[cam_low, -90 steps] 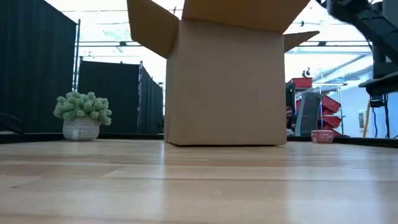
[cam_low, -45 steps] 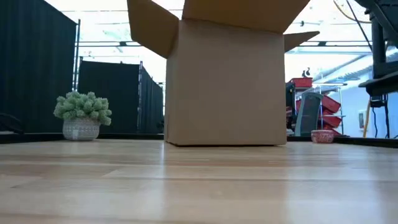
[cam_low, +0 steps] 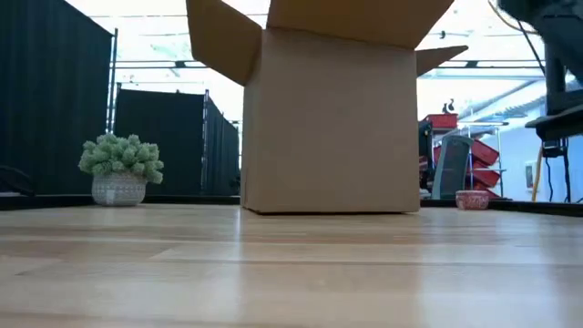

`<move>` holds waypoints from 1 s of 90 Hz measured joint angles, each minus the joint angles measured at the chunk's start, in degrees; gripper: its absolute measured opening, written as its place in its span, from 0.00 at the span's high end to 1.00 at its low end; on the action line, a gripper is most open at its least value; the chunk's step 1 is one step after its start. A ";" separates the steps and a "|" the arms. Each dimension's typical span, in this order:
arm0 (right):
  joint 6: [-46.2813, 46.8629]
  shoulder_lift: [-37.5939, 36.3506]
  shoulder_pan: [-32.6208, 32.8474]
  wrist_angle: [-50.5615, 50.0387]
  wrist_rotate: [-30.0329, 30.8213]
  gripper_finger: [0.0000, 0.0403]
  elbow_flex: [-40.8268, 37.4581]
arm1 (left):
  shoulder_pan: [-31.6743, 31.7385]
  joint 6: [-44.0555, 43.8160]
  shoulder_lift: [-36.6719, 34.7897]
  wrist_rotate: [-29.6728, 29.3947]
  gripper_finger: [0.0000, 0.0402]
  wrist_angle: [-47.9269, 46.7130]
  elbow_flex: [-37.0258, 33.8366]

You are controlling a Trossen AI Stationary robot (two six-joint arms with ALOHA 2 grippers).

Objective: Wrap mug
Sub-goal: Put the wrapped orange mug into the box, then return to Home Position

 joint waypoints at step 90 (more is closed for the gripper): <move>-0.27 -23.70 -0.84 -3.20 -6.01 0.67 1.96 | 1.18 -0.38 -0.02 -1.80 0.63 -0.42 0.04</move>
